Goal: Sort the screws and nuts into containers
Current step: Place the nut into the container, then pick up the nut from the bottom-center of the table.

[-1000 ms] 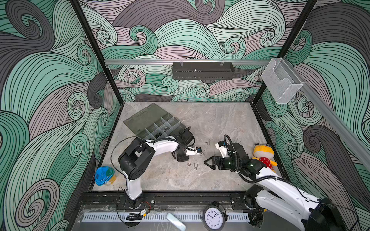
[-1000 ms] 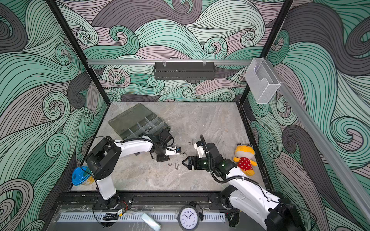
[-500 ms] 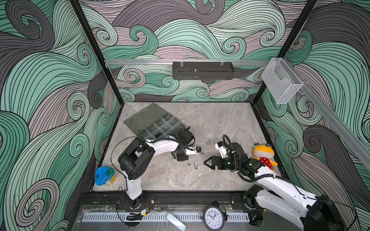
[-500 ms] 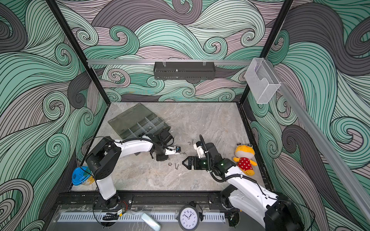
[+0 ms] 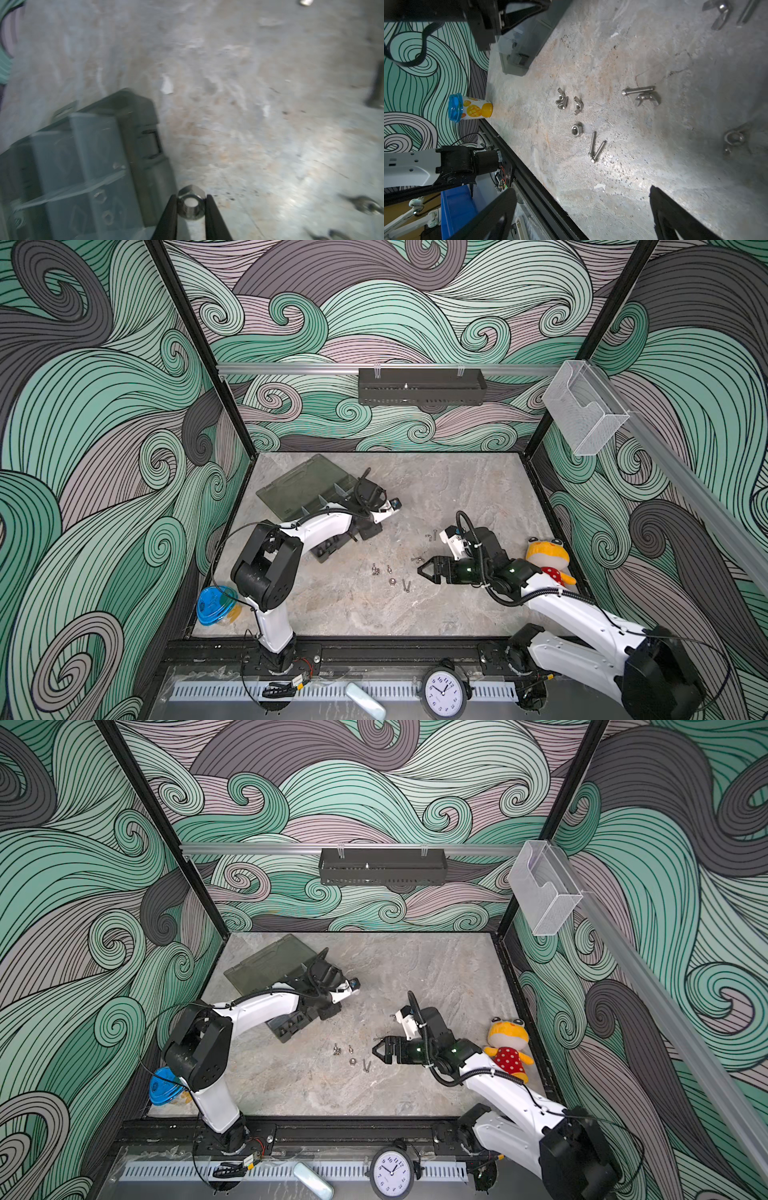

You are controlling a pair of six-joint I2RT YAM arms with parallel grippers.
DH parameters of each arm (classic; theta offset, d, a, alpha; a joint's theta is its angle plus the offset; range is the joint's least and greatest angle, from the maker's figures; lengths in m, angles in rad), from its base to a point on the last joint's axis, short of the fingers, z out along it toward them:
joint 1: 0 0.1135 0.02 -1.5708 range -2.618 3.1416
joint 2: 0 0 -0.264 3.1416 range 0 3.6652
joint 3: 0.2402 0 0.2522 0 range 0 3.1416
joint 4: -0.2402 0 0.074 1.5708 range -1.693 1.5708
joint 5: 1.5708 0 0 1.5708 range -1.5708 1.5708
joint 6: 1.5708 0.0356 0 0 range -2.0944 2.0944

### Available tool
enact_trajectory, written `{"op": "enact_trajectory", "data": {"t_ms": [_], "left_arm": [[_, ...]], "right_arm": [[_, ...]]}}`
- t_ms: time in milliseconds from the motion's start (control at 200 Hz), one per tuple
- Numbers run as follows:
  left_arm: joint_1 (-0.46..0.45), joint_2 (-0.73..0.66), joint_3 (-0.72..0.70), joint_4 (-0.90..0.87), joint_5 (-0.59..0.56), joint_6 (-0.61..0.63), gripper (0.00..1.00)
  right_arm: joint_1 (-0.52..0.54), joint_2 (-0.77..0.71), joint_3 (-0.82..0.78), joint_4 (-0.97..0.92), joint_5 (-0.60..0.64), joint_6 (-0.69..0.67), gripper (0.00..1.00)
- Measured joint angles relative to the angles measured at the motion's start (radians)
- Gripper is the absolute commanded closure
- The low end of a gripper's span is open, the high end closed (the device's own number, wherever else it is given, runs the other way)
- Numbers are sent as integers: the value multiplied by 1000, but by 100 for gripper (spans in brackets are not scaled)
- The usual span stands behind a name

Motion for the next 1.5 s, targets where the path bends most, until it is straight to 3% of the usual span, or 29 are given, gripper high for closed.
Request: {"op": "enact_trajectory", "data": {"t_ms": [165, 330, 675, 786, 1086, 1316, 1411, 1501], "left_arm": [[129, 2, 21, 48, -55, -108, 80], [209, 63, 135, 33, -91, -168, 78], [220, 121, 178, -22, -97, -225, 74], [220, 121, 175, -30, -96, -244, 67], [220, 95, 122, -39, -66, -273, 66], [174, -155, -54, -29, 146, -248, 64], [96, -273, -163, -6, 248, -196, 61], [-32, -315, -247, -11, 305, -102, 59]], "right_arm": [[24, 63, 70, 32, -9, -1, 0], [37, 108, 88, 59, -19, -1, 0], [38, 123, 87, 56, -19, -12, 0], [38, 116, 87, 52, -19, -16, 0], [38, 58, 66, 35, -18, -19, 0], [38, -23, -29, 28, -1, -14, 0], [38, -47, -79, 21, 6, -8, 0], [38, -63, -105, 8, 8, -3, 0]]}}
